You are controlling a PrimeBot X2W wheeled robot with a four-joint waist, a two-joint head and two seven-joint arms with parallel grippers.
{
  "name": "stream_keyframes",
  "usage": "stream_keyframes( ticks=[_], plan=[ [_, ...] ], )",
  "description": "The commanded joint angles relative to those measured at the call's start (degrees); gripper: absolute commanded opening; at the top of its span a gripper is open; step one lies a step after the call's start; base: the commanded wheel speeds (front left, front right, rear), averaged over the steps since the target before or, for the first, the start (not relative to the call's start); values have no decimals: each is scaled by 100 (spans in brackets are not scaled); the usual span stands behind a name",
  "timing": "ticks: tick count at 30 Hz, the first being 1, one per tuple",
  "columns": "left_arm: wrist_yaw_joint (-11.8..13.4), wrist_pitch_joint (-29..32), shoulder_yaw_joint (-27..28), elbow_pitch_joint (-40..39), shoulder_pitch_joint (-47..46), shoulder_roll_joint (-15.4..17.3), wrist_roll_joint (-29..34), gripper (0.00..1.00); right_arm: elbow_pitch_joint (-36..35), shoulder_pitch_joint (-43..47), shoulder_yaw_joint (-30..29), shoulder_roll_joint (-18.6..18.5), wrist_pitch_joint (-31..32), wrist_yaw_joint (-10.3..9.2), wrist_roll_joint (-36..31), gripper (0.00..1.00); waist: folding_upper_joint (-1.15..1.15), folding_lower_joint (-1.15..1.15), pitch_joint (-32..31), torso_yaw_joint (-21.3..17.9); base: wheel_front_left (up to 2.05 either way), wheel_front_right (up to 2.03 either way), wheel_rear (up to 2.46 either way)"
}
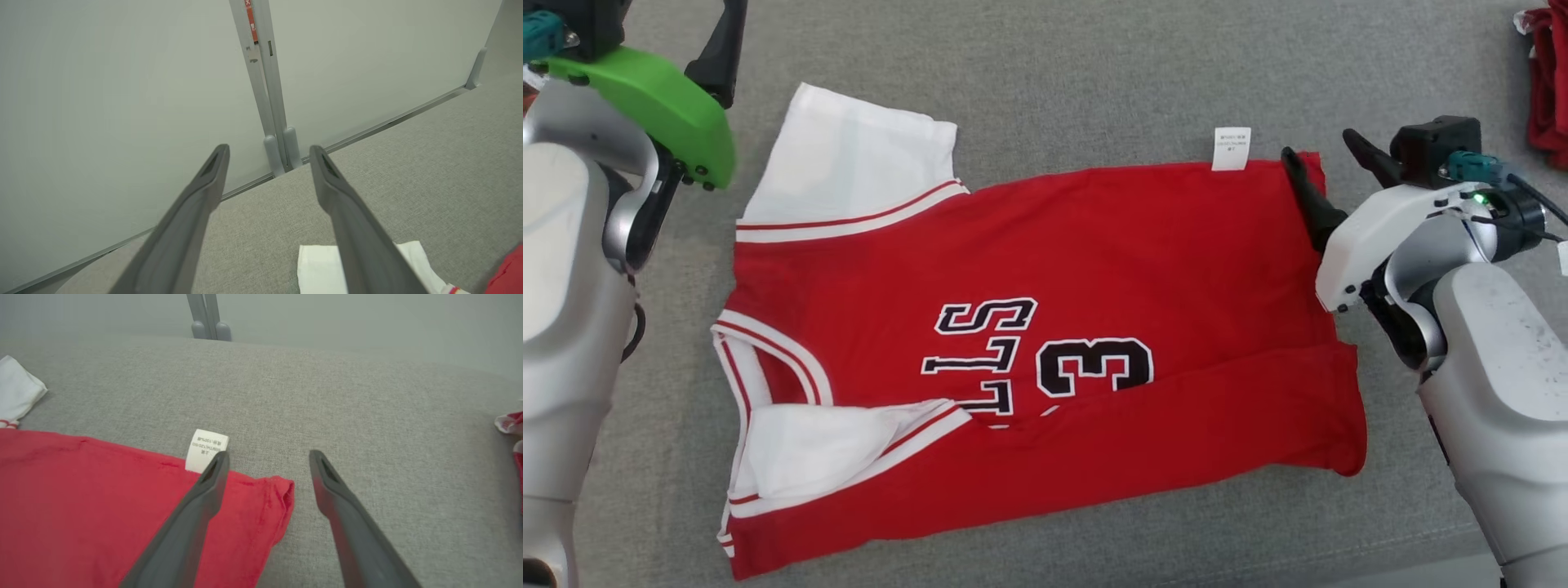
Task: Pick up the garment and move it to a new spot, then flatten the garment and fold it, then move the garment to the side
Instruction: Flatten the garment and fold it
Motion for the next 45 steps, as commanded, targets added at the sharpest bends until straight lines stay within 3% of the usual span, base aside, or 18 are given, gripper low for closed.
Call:
stream_keyframes(
  ticks=[1, 14, 25, 34, 35, 36, 37, 38, 45],
  plan=[
    [-11, 41, -115, 155, -171, 83, -163, 100, 93, -148, 99, 19, 26, -8, 46, 100, 0, -2, 499, -421, 0, 0, 0],
    [-13, 458, -1216, 1442, -647, 426, -1236, 100, 795, -922, 831, 208, -216, -8, 308, 100, 0, -2, 820, -776, 0, 0, 0],
    [-14, 857, -1826, 1637, -760, 471, -1934, 100, 1090, -1078, 1264, 115, -216, -8, 651, 100, 0, -2, 714, -647, 0, 0, 0],
    [-14, 1069, -1955, 1710, -646, 499, -2487, 100, 922, -984, 1510, -91, -12, -8, 940, 100, 0, -2, 696, -646, 0, 0, 0],
    [-14, 1053, -1940, 1765, -646, 482, -2539, 91, 893, -984, 1539, -116, 51, -8, 984, 81, 0, -2, 709, -648, 0, 0, 0],
    [-14, 1051, -1952, 1792, -645, 455, -2567, 41, 861, -992, 1553, -128, 87, -8, 1008, 49, 0, -2, 723, -649, 0, 0, 0],
    [-13, 1065, -1962, 1831, -636, 423, -2617, 13, 813, -1005, 1578, -136, 135, -8, 1031, 23, 0, -2, 736, -650, 0, 0, 0],
    [-14, 1057, -1960, 1852, -639, 405, -2658, 0, 762, -1023, 1590, -141, 138, -8, 1062, 0, 0, -2, 748, -650, 0, 0, 0],
    [-2, 528, -1889, 1929, -902, 329, -2828, 0, 684, -1258, 1360, -152, -227, -9, 1128, 0, 0, -2, 730, -531, 0, 0, 0]
  ],
)
